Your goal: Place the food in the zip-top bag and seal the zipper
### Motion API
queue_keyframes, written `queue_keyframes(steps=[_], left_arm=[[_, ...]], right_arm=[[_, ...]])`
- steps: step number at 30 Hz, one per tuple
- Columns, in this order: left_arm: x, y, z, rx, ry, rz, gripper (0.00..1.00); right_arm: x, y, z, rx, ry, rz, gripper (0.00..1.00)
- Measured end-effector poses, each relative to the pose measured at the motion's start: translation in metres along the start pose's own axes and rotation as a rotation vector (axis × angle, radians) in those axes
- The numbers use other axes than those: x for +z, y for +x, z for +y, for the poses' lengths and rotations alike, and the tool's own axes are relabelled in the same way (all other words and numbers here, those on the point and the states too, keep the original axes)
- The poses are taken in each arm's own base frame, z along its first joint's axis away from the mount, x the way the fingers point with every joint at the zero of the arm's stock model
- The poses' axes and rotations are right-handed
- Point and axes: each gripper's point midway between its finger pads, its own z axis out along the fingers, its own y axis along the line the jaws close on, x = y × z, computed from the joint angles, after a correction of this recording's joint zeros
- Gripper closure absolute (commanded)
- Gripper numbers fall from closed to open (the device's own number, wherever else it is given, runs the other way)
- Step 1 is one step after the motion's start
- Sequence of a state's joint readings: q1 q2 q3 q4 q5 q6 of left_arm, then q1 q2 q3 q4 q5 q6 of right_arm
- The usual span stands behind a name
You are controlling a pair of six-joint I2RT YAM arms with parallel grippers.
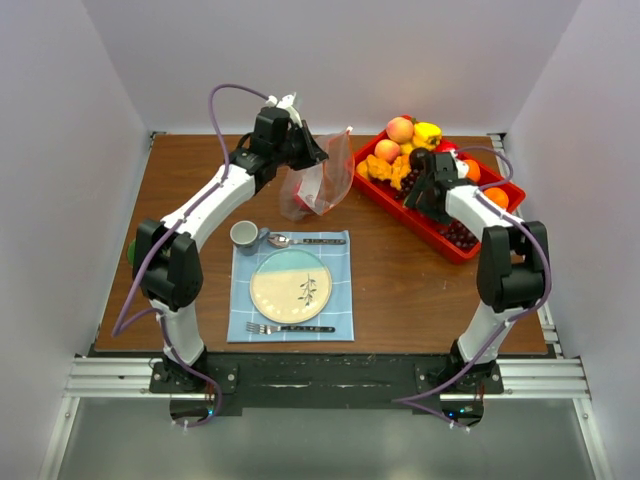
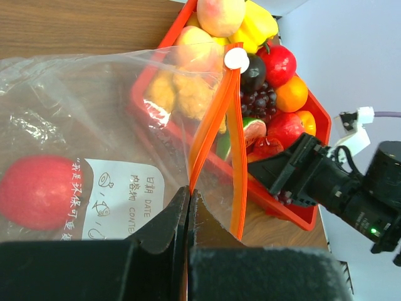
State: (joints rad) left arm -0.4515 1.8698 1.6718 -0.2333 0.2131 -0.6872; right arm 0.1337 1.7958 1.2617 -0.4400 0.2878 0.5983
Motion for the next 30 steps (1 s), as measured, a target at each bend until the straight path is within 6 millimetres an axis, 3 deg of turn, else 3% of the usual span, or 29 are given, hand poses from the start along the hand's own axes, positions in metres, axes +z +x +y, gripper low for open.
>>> queue_keyframes(steps=[9, 14, 19, 24, 27, 30], left_arm=[[0.000, 0.000, 0.000, 0.000, 0.000, 0.000, 1.00], [0.000, 0.000, 0.000, 0.000, 0.002, 0.002, 1.00], [0.001, 0.002, -0.001, 0.000, 0.008, 0.009, 1.00], [0.002, 0.004, 0.000, -0.001, 0.009, 0.015, 1.00], [0.002, 0.004, 0.000, -0.001, 0.010, 0.017, 1.00], [0.003, 0.005, 0.000, -0.001, 0.010, 0.019, 1.00]], right_arm=[[-0.052, -0.031, 0.002, 0.024, -0.058, -0.081, 0.76], [-0.093, -0.060, 0.021, 0.027, -0.146, -0.159, 0.76], [-0.145, -0.075, 0.077, -0.037, -0.295, -0.244, 0.75], [-0.208, -0.059, 0.160, -0.131, -0.513, -0.285, 0.75], [-0.225, -0.048, 0.197, -0.168, -0.592, -0.291, 0.75], [-0.215, -0.036, 0.217, -0.195, -0.605, -0.271, 0.74]])
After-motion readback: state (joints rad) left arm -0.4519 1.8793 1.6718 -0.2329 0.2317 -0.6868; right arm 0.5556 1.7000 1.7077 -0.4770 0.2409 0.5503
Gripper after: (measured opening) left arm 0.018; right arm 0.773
